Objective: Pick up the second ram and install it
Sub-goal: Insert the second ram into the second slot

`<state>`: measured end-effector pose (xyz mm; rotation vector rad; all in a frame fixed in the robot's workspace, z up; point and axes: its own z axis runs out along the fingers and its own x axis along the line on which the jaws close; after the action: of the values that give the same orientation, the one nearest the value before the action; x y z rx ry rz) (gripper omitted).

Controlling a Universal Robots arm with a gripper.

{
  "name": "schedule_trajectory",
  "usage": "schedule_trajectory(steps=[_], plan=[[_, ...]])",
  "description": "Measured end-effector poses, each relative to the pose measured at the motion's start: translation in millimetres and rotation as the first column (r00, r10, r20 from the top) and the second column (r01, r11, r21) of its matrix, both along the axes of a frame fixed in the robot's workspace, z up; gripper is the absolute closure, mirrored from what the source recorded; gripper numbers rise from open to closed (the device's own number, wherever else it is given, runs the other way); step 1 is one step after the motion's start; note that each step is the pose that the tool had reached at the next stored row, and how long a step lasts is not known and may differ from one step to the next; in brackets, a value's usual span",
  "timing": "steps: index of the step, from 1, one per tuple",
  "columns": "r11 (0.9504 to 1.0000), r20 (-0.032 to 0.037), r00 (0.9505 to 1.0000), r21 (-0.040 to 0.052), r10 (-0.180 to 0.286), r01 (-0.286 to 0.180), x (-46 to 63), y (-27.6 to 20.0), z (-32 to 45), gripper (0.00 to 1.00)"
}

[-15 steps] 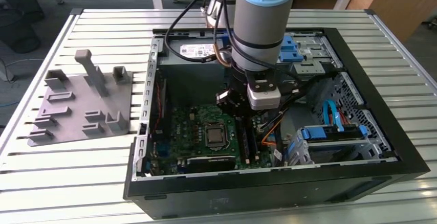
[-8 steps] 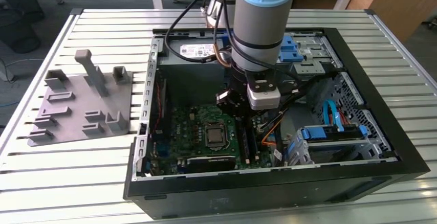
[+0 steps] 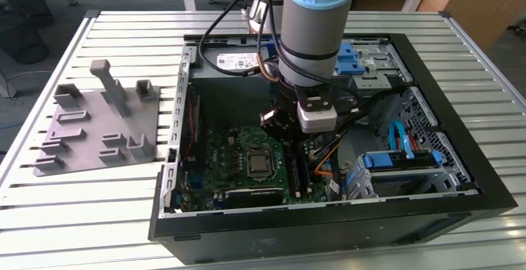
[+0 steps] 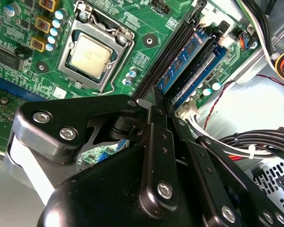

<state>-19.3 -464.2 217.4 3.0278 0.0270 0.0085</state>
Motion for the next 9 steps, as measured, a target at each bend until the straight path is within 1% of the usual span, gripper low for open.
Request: schedule_trajectory(steps=[9], plan=[[1.0000, -0.0001, 1.0000, -0.0003, 0.000, 0.000, 0.0, 0.0, -3.4, 0.87]])
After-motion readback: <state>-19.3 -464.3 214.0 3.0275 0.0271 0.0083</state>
